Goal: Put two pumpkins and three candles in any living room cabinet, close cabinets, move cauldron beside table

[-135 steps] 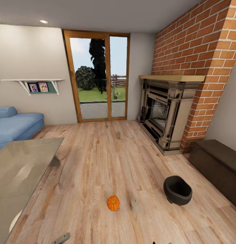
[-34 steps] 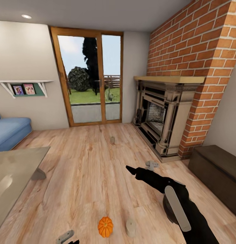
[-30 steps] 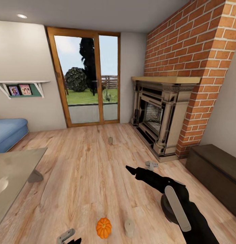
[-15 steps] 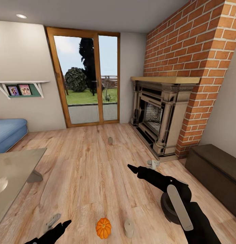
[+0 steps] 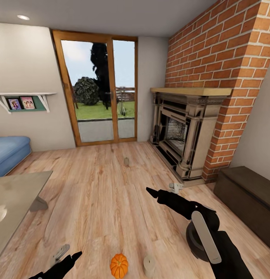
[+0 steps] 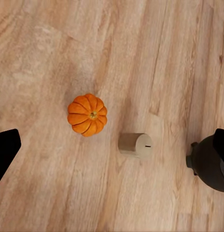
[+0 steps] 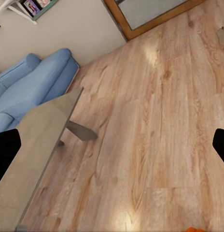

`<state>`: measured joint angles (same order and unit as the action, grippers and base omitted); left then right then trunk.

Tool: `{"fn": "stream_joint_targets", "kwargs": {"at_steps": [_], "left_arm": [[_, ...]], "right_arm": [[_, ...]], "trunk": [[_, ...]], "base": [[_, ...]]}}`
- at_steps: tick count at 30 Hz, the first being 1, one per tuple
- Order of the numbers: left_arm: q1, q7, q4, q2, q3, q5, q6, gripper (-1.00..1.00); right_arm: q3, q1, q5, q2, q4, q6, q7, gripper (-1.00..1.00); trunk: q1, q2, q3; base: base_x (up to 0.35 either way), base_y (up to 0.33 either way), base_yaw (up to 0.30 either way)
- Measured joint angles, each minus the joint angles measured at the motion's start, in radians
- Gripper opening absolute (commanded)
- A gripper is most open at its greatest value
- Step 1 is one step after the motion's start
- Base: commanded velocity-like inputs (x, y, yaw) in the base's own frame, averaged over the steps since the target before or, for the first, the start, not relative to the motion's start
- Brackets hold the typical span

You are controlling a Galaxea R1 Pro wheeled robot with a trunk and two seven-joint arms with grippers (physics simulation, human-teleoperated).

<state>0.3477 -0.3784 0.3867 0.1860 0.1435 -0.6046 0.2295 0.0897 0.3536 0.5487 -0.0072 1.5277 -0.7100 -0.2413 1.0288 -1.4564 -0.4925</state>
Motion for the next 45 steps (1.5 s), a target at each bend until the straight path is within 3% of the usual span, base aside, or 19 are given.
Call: {"fn": "stream_joint_targets", "kwargs": {"at_steps": [12,17,19,22,28,32,36,41,45], "left_arm": [[0.000,-0.002,-0.001,0.000,0.000,-0.001,0.001,1.00],[0.000,-0.077,0.000,0.000,0.001,-0.002,0.004,1.00],[0.000,-0.132,-0.001,0.002,0.001,-0.004,0.008,1.00],[0.000,-0.158,0.000,0.001,0.001,-0.003,0.009,1.00],[0.000,-0.163,0.000,-0.001,-0.002,-0.002,0.011,1.00],[0.000,-0.167,-0.001,-0.001,-0.003,-0.001,0.012,1.00],[0.000,-0.168,0.002,-0.001,-0.004,0.000,0.013,1.00],[0.006,-0.169,0.019,-0.009,-0.006,0.001,0.028,1.00],[0.025,-0.165,0.086,-0.018,-0.006,0.000,0.097,1.00]], "right_arm": [[-0.001,0.000,0.004,0.000,0.006,-0.003,-0.031,1.00],[-0.006,0.000,0.011,0.000,0.006,-0.005,-0.058,1.00],[-0.040,0.000,0.017,-0.001,0.006,-0.007,-0.066,1.00],[-0.073,0.000,0.031,-0.001,0.007,-0.010,-0.070,1.00],[-0.086,0.000,0.050,-0.002,0.017,-0.040,-0.075,1.00],[-0.089,0.000,0.051,-0.002,0.019,-0.064,-0.121,1.00],[-0.100,0.000,0.053,-0.003,0.020,-0.081,-0.140,1.00],[-0.142,0.000,0.053,-0.003,0.020,-0.139,-0.227,1.00],[-0.203,0.000,0.051,-0.006,0.020,-0.154,-0.309,1.00]], "trunk": [[-0.001,0.000,0.004],[-0.001,0.000,0.008],[0.000,0.000,0.009],[0.000,0.000,0.009],[0.000,0.000,0.009],[0.000,0.000,0.009],[0.015,-0.028,-0.003],[0.034,-0.063,-0.019],[0.050,-0.091,-0.032]], "base": [[0.199,0.065,-0.090],[0.284,0.118,-0.199],[0.205,0.033,-0.051],[0.081,0.013,-0.020],[0.012,0.002,-0.003],[0.000,0.000,0.000],[0.000,0.000,0.000],[0.000,0.000,0.000],[0.000,0.000,0.000]]}}
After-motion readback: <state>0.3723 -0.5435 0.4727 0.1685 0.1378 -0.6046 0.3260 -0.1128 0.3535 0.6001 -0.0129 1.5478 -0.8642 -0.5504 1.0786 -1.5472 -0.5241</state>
